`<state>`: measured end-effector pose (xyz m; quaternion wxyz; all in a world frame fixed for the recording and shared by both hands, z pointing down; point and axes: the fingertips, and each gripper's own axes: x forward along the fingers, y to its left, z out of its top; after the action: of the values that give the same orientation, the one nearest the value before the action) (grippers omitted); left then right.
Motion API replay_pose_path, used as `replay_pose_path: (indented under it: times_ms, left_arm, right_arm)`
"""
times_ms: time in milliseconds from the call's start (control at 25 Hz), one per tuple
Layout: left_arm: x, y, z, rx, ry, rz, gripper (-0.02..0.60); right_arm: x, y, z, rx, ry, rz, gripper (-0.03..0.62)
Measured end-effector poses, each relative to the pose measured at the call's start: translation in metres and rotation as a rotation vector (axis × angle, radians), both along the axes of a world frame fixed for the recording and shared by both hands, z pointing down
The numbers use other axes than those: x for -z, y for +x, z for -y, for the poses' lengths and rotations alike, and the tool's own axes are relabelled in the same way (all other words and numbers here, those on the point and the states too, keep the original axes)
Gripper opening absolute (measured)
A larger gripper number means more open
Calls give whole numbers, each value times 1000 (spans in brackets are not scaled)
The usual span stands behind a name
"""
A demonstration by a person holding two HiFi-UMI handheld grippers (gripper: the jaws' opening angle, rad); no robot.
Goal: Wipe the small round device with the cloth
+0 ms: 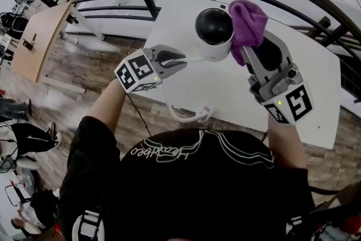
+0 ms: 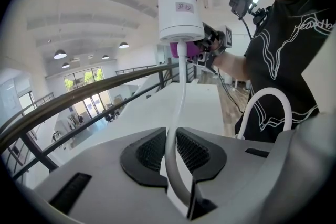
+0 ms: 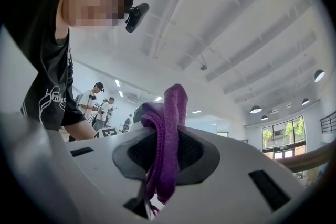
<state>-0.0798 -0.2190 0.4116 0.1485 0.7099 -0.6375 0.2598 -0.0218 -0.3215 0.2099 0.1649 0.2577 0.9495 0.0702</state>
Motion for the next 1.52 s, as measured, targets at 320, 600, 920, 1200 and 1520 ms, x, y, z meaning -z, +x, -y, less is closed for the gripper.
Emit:
replay_pose_path:
  times_ms: [320,600,920,1200,1520]
  left_arm:
    - [-2,1,-1,12,1,-5,64]
    - [-1,-1,-1,18,5,-18,66]
    - [-1,-1,1,8,-1,-19,66]
    - [-1,2,-8,13,5,-38,66]
    - [2,-1,2,-14,21,-43,64]
  right_arm:
    - [-4,16,-12,38,51,35,66]
    - [-17,28,-28,41,203,67,66]
    - [-42,42,-44,53,376,85,66]
    - [-73,47,-56,90,431,21,66]
    - [-110,43,-59,108,494,-122,66]
